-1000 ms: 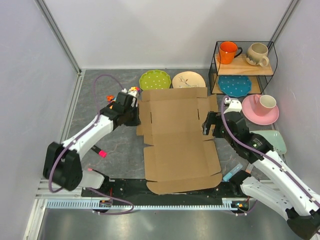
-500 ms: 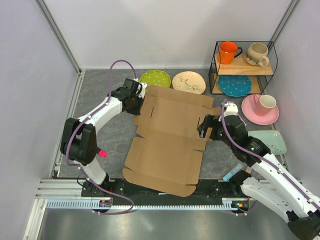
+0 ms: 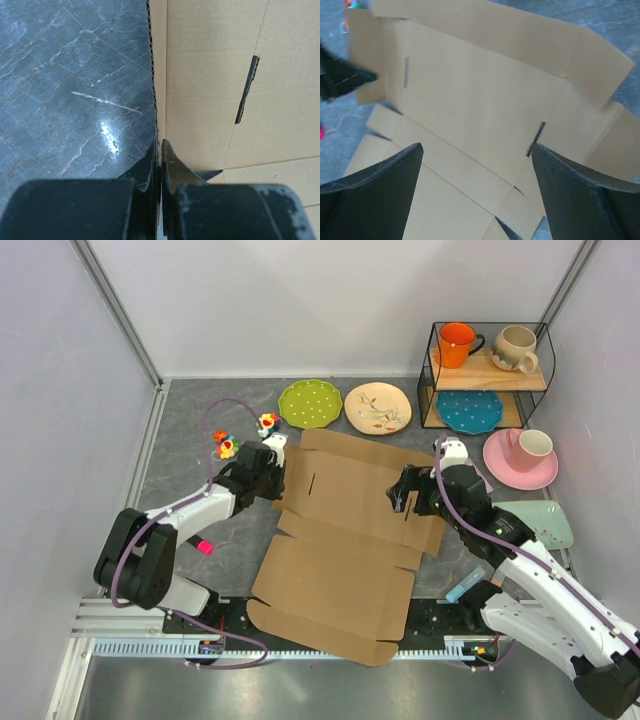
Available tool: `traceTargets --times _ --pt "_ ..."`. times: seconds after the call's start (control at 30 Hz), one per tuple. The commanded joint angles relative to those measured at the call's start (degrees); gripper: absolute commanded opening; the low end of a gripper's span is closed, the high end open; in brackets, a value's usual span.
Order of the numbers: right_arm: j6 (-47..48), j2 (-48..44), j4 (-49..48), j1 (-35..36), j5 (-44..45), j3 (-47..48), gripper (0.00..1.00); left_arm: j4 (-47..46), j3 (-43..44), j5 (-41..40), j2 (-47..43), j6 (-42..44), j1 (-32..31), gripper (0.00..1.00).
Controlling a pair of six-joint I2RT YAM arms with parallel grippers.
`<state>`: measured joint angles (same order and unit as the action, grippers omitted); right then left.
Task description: Fold the paper box
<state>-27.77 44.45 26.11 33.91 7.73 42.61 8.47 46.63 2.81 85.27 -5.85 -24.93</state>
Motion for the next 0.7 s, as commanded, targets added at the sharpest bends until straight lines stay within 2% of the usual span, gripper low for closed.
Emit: traceTargets --times 0.0,0.13,0.2,0.33,0.43,0.53,0.67 --pt "0.4 2.2 -2.9 0.0 9.6 3.3 0.98 -19.8 -9.8 -2.6 -6.9 -7.0 0.1 0.02" --pt "1.9 2.9 -7.2 -0.1 9.8 4.6 0.98 -21.7 -9.6 -4.6 -9.3 -4.8 0.1 0.03" --pt "5.3 4.8 -7.6 0.0 7.5 9.0 0.98 -21.4 -8.8 -5.1 -9.9 -3.9 0.1 0.03" --pt "9.9 13.0 -7.0 0.0 0.8 16.6 0.98 -24.8 -9.8 -7.9 -10.3 -2.7 -0.3 0.02" --pt "12.6 18.5 -5.3 0.1 -2.4 22.5 0.98 -31.8 -12.8 -10.7 -10.0 -0.8 -1.4 0.02" --pt "16.1 23.4 -4.0 0.8 -0.3 28.0 0.98 -36.1 -14.5 -11.8 -9.2 1.7 -2.8 0.02" --pt "21.7 29.4 -4.3 1.9 4.5 33.0 0.98 -37.5 -15.0 -9.8 -9.4 3.6 -3.3 0.02"
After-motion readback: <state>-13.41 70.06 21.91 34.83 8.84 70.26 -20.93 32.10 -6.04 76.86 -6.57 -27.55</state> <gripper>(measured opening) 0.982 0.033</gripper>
